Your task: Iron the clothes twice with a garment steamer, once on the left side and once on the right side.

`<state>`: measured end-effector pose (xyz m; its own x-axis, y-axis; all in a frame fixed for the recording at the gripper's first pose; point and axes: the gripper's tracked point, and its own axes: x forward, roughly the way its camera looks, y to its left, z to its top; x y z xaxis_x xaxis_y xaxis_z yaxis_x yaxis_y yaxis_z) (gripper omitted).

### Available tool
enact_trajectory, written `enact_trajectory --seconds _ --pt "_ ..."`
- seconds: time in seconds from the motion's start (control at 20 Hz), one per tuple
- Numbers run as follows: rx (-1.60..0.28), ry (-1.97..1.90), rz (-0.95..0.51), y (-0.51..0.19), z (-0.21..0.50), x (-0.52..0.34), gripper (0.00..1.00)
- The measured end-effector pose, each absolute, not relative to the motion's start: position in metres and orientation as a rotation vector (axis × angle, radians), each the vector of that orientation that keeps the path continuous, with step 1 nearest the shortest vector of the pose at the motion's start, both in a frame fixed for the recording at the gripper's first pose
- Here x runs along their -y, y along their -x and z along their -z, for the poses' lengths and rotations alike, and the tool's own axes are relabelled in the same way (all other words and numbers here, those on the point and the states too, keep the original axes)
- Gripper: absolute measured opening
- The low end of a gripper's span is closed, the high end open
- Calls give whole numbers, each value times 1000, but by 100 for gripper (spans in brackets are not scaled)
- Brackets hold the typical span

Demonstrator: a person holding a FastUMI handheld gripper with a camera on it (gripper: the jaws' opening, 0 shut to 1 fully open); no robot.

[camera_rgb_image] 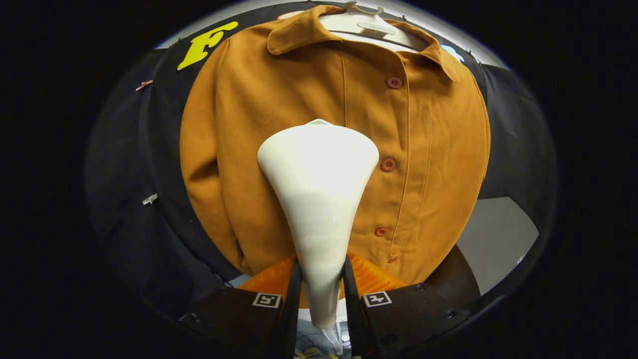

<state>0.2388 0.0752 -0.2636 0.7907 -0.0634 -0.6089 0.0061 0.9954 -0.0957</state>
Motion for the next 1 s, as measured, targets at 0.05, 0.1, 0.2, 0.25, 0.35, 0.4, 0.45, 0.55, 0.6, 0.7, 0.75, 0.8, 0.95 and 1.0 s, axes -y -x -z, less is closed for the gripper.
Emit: enact_trajectory --seconds 0.05,0.1,0.2,0.25,0.35,0.4,0.45,0.55,0.6,0.7,0.75,0.8,0.95,1.0 --pt "-669 92 35 -238 269 -74 45" --pt "-681 91 33 -236 274 -74 45" --pt "-704 89 31 -234 281 -73 45" --pt "-715 88 29 -233 285 -74 45" --pt "-739 87 24 -230 296 -72 45" --pt "-752 86 23 -226 301 -72 45" --pt "-767 83 21 -224 306 -72 45" --pt "-794 80 17 -218 315 -71 45" --pt "-809 79 14 -216 321 -70 45" --pt "-841 80 10 -210 331 -71 45" --pt "-859 79 8 -207 336 -70 45" --pt "-875 77 7 -203 341 -70 45" --pt "-918 77 6 -194 353 -68 45" --pt "-929 74 5 -191 356 -67 45"
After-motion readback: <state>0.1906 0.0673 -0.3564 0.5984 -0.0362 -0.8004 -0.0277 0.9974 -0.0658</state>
